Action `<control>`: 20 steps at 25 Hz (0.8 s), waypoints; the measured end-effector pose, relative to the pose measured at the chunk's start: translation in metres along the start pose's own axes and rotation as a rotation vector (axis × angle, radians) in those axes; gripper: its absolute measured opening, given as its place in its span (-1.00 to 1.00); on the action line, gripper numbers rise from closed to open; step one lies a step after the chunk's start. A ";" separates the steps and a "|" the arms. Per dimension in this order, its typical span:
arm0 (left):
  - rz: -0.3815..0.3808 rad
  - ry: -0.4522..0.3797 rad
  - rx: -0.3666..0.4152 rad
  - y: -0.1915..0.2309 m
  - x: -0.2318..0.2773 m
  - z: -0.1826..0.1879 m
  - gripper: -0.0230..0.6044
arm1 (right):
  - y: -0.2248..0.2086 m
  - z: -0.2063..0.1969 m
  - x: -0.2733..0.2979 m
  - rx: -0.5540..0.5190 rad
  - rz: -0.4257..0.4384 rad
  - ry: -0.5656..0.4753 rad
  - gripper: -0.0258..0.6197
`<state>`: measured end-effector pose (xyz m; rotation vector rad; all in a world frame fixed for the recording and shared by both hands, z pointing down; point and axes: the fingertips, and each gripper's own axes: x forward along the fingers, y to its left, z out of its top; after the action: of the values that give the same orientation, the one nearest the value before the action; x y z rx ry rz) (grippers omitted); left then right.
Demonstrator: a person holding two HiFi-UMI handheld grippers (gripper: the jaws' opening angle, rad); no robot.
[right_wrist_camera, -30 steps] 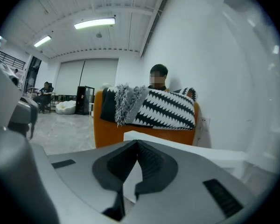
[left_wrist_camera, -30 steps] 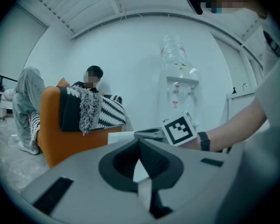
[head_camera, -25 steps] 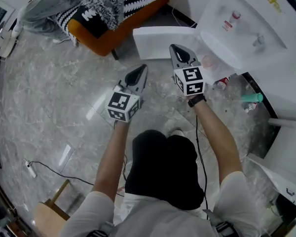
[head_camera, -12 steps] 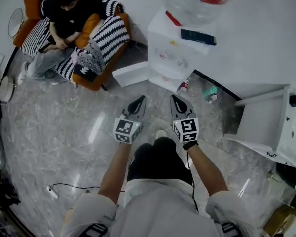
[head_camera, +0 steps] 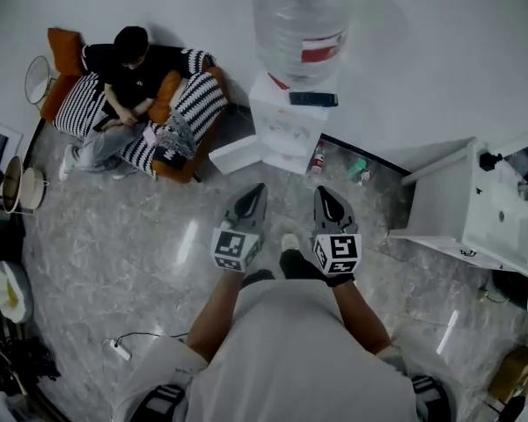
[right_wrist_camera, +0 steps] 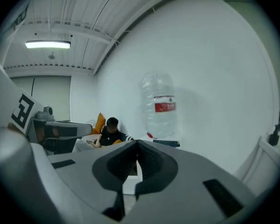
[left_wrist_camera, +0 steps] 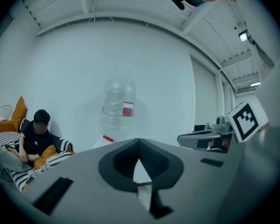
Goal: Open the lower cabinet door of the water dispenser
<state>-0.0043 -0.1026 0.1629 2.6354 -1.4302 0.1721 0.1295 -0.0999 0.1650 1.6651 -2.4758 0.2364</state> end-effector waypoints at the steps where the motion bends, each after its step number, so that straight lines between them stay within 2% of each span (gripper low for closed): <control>1: 0.004 -0.017 0.016 -0.003 0.000 0.012 -0.90 | -0.004 0.011 -0.004 -0.011 -0.010 -0.010 -0.89; 4: 0.022 -0.064 0.067 -0.005 0.002 0.036 -0.90 | -0.012 0.031 -0.007 -0.021 -0.025 -0.036 -0.89; 9: 0.019 -0.074 0.011 0.001 0.015 0.055 -0.90 | -0.022 0.049 0.004 -0.033 -0.018 -0.067 -0.89; 13: 0.033 -0.093 0.050 0.008 0.031 0.068 -0.90 | -0.031 0.055 0.017 -0.046 -0.008 -0.075 -0.89; 17: 0.022 -0.113 0.019 0.009 0.045 0.074 -0.90 | -0.044 0.065 0.024 0.034 -0.004 -0.098 -0.89; 20: 0.008 -0.139 0.029 0.006 0.061 0.084 -0.90 | -0.057 0.078 0.036 0.008 0.006 -0.131 -0.89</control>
<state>0.0260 -0.1706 0.0906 2.7133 -1.4899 0.0110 0.1658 -0.1702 0.0987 1.7293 -2.5761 0.1426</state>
